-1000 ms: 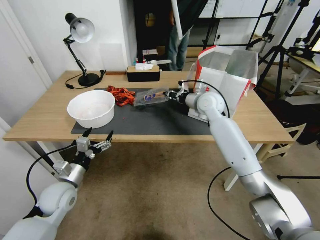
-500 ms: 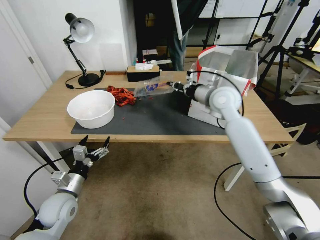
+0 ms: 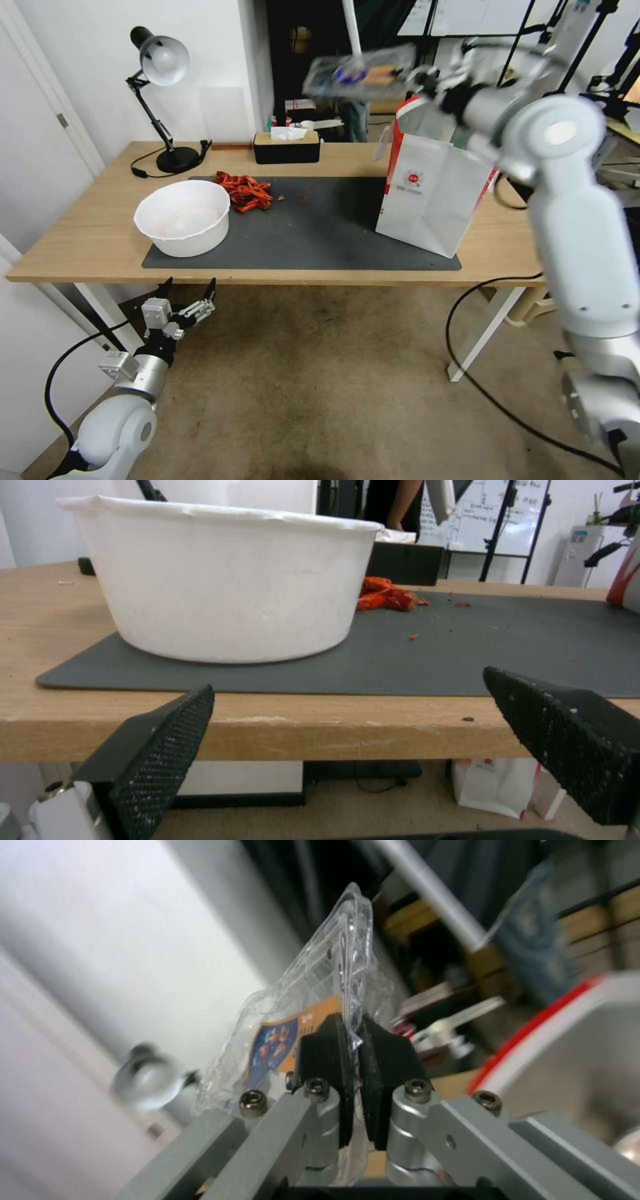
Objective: Close the takeout container lid, then place the container into the takeout bag.
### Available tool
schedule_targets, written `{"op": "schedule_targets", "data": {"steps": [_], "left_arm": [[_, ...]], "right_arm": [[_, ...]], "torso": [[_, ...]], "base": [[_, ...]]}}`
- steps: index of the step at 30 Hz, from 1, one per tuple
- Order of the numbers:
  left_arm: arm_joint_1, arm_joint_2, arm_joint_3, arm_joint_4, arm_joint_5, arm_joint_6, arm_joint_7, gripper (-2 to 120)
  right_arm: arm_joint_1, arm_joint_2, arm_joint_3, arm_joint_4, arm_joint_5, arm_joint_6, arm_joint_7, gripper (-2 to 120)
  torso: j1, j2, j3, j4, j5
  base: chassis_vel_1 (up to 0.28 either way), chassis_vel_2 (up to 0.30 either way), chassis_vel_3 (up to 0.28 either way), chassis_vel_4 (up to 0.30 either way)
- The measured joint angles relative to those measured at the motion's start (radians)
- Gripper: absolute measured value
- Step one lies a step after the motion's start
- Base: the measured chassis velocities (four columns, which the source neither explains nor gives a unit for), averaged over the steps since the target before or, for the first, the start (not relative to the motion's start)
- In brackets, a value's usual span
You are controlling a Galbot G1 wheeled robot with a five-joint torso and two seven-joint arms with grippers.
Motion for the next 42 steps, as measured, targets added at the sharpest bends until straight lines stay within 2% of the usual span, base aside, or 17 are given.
{"op": "schedule_targets", "data": {"steps": [2, 3, 5, 11, 21, 29, 30, 34, 37, 38, 39, 42], "left_arm": [[0.0, -0.005, 0.002, 0.0, 0.003, -0.002, 0.0, 100], [0.0, -0.005, 0.002, 0.0, 0.003, -0.002, 0.0, 100], [0.001, -0.009, 0.004, 0.003, 0.004, -0.004, 0.001, 100], [0.001, -0.02, 0.013, 0.004, 0.012, -0.005, 0.003, 100], [0.0, -0.035, 0.033, 0.004, 0.029, -0.008, 0.003, 100], [0.002, -0.041, 0.041, 0.001, 0.034, -0.009, 0.003, 100], [0.002, -0.043, 0.042, -0.001, 0.034, -0.009, 0.003, 100], [0.002, -0.045, 0.045, -0.002, 0.035, -0.009, 0.003, 100], [0.0, -0.046, 0.049, -0.006, 0.035, -0.009, 0.001, 100], [0.0, -0.046, 0.049, -0.006, 0.035, -0.009, 0.001, 100], [-0.002, -0.044, 0.05, -0.007, 0.035, -0.009, 0.0, 100], [-0.003, -0.042, 0.05, -0.008, 0.035, -0.009, 0.0, 100]], "right_arm": [[0.005, -0.047, 0.025, -0.009, 0.0, -0.001, 0.018, 2], [0.005, -0.047, 0.025, -0.009, 0.0, -0.001, 0.018, 2], [0.002, -0.109, 0.047, -0.021, -0.001, -0.016, 0.046, 2], [-0.044, -0.177, 0.084, -0.018, -0.013, -0.042, 0.098, 2], [-0.155, -0.213, 0.138, 0.019, 0.007, -0.058, 0.179, 2], [-0.202, -0.21, 0.154, 0.028, 0.037, -0.058, 0.217, 3], [-0.208, -0.21, 0.155, 0.029, 0.051, -0.057, 0.22, 8], [-0.209, -0.209, 0.156, 0.029, 0.065, -0.055, 0.222, 15], [-0.214, -0.21, 0.156, 0.025, 0.073, -0.054, 0.223, 30], [-0.214, -0.21, 0.156, 0.025, 0.073, -0.054, 0.223, 30], [-0.217, -0.214, 0.155, 0.025, 0.074, -0.053, 0.223, 39], [-0.22, -0.217, 0.155, 0.026, 0.076, -0.052, 0.222, 45]], "torso": [[0.0, 0.0, 0.0, -0.0003, 0.0], [0.0, 0.0, 0.0, -0.0003, 0.0], [0.0, 0.0, 0.0, -0.0003, -0.0001], [0.0, 0.0, 0.0, -0.0001, -0.0002], [0.0, 0.0, 0.0, -0.0002, -0.0003], [0.0, 0.0, 0.0, 0.0, -0.0002], [0.0, 0.0, 0.0, 0.0, -0.0003], [0.0, 0.0, 0.0, 0.0, -0.0004], [0.0, 0.0, 0.0, 0.0, -0.0003], [0.0, 0.0, 0.0, 0.0, -0.0003], [0.0, 0.0, 0.0, 0.0, -0.0003], [0.0, 0.0, 0.0, -0.0001, -0.0003]], "base": [[0.0, 0.0, 0.0, 0.0], [0.0, 0.0, 0.0, 0.0], [0.0, 0.0, 0.0, 0.0], [0.0, 0.0, 0.0, 0.0], [0.0, 0.0, 0.0, 0.0], [0.0, 0.0, 0.0, 0.0], [0.0, 0.0, 0.0, 0.0], [0.0, 0.0, 0.0, 0.0], [0.0, 0.0, 0.0, 0.0], [0.0, 0.0, 0.0, 0.0], [0.0, 0.0, 0.0, 0.0], [0.0, 0.0, 0.0, 0.0]]}}
